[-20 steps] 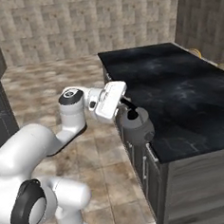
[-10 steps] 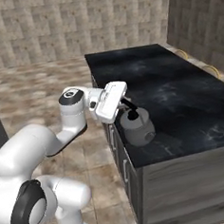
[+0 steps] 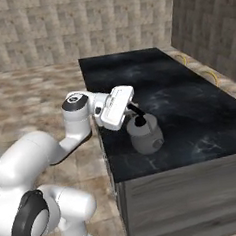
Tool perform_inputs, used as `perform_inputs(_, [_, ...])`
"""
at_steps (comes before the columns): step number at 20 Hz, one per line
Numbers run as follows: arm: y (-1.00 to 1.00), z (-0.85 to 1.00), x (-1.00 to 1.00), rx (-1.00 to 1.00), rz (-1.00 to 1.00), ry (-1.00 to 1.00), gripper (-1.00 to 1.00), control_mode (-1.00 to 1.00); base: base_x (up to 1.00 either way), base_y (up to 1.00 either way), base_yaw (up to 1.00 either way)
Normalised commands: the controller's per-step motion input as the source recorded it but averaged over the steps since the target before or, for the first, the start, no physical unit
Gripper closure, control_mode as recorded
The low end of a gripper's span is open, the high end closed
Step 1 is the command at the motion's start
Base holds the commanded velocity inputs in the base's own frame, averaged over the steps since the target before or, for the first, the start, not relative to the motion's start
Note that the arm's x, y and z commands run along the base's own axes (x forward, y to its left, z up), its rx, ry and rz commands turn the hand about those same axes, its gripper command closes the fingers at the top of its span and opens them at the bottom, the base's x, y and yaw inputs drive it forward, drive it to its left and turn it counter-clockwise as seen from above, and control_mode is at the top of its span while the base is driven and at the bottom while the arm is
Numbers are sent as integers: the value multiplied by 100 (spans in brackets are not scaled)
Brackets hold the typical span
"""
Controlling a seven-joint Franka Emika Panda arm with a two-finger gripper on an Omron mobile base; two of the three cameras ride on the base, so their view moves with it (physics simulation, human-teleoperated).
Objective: The kettle is done boiling. Turn off the stove, then wait for 300 timesteps before moving the kettle to the dining table.
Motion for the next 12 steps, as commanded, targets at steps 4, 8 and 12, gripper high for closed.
perform_inputs(4, [0,0,0,0,0,0,100,100,0,-59,0])
perform_inputs(8, [0,0,0,0,0,0,100,100,0,-64,3])
perform_inputs(12, [0,0,0,0,0,0,100,100,0,-67,4])
